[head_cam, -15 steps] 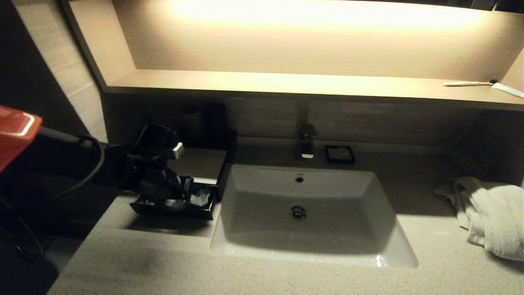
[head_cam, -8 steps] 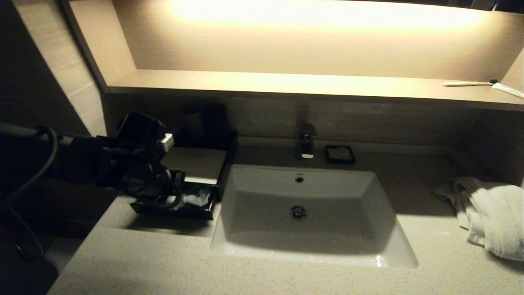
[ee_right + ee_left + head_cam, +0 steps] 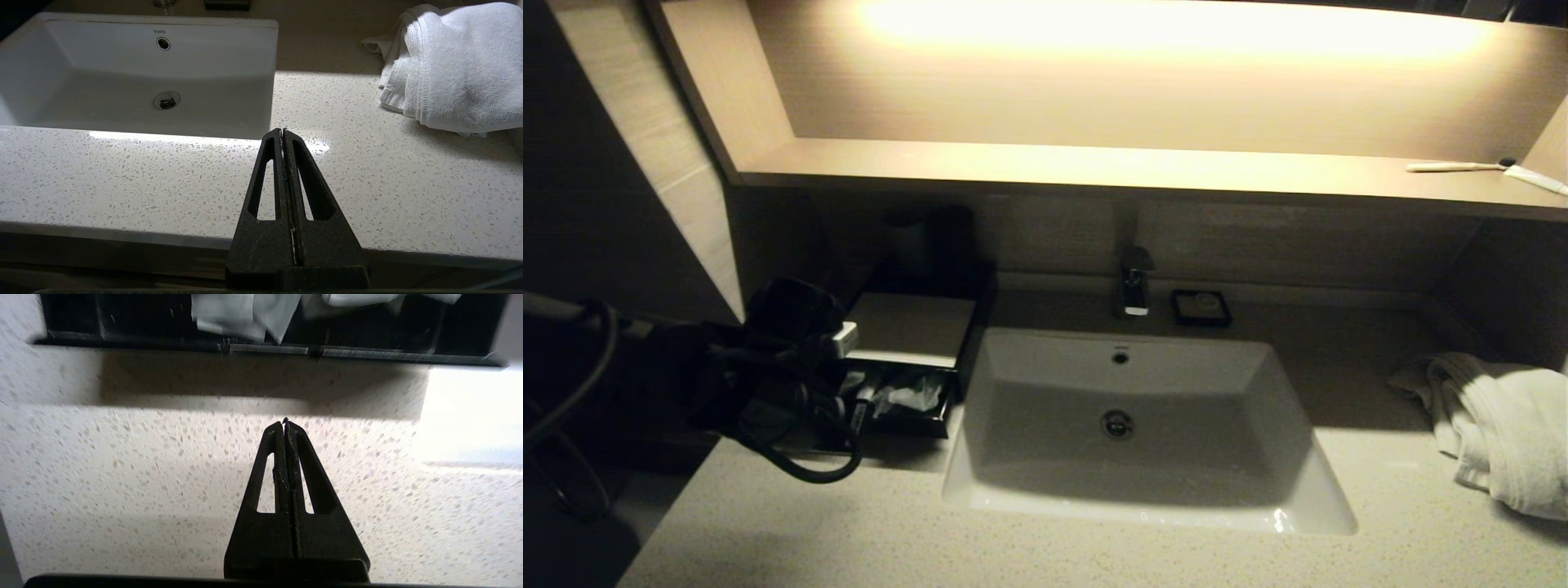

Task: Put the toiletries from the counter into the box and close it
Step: Close the drawer

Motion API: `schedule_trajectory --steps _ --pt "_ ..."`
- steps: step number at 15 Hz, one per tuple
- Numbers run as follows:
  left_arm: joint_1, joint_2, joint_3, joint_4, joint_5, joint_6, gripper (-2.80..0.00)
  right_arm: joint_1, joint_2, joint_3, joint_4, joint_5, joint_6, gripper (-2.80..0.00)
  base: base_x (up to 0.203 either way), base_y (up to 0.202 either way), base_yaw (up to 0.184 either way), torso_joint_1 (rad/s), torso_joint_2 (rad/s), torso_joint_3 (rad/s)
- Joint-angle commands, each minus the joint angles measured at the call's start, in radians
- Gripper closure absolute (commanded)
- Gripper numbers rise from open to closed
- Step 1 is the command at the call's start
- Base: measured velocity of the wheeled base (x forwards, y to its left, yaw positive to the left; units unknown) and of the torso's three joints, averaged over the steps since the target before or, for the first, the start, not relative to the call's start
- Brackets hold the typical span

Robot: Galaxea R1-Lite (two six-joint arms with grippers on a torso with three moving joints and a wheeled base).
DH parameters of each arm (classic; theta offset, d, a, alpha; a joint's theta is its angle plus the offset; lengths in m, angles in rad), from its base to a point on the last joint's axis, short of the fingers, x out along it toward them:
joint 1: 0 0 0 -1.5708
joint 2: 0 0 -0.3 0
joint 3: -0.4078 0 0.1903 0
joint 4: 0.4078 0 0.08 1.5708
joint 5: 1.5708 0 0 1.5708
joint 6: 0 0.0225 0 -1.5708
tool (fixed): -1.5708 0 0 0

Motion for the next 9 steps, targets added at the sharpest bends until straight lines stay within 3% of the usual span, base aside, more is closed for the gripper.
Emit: schedule_trajectory --steps 1,9 --pt "0.0 0.023 0.008 0.001 0.001 0.001 0.0 0.0 0.0 0.0 0.0 0.0 0.0 0.0 0.0 0.0 0.0 0.0 0.0 0.0" --pt "0.01 0.151 -0.051 -0.008 0.003 0.008 0.0 0.0 0.0 0.0 0.0 0.0 0.0 0.0 0.0 0.0 0.0 0.0 0.0 0.0"
